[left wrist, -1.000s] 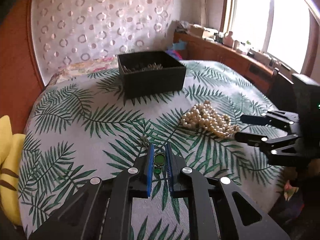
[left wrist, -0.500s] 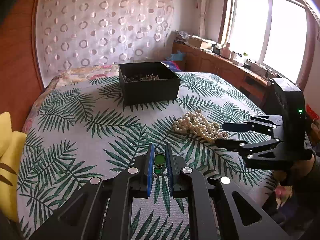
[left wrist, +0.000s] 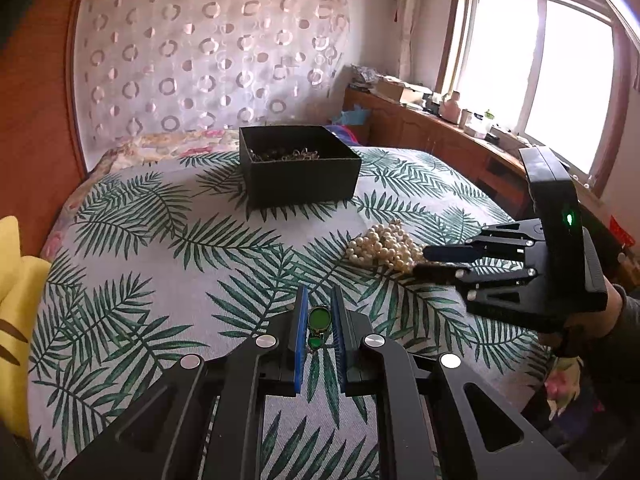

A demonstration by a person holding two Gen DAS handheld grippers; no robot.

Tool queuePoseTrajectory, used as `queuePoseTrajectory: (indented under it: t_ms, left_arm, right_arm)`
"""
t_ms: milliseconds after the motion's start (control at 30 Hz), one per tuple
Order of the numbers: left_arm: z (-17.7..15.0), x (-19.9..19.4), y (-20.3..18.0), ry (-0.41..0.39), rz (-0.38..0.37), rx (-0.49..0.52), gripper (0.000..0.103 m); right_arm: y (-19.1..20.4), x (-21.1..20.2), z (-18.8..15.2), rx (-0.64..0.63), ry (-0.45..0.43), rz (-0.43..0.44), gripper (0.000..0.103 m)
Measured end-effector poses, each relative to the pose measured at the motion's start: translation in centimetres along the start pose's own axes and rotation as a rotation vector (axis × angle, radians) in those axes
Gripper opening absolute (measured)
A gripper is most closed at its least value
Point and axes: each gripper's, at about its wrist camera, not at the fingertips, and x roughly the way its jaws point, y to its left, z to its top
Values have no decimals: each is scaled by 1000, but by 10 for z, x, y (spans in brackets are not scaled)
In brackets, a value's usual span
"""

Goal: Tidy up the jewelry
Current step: 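Grasp the pearl necklace with the right tool while the left tool holds the earrings, then lift earrings and pearl necklace into the black box and open both tools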

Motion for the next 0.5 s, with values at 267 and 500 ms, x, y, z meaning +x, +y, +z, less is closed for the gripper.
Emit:
queuePoseTrajectory:
  t_ms: [267, 500]
  left_arm:
    - [2, -3, 3, -10, 2, -7, 10]
    - [2, -3, 4, -14, 1, -9, 10]
  right_arm:
    - [-17, -20, 9, 33, -70, 8, 6]
    - [-20, -54, 25, 13, -160, -17, 6]
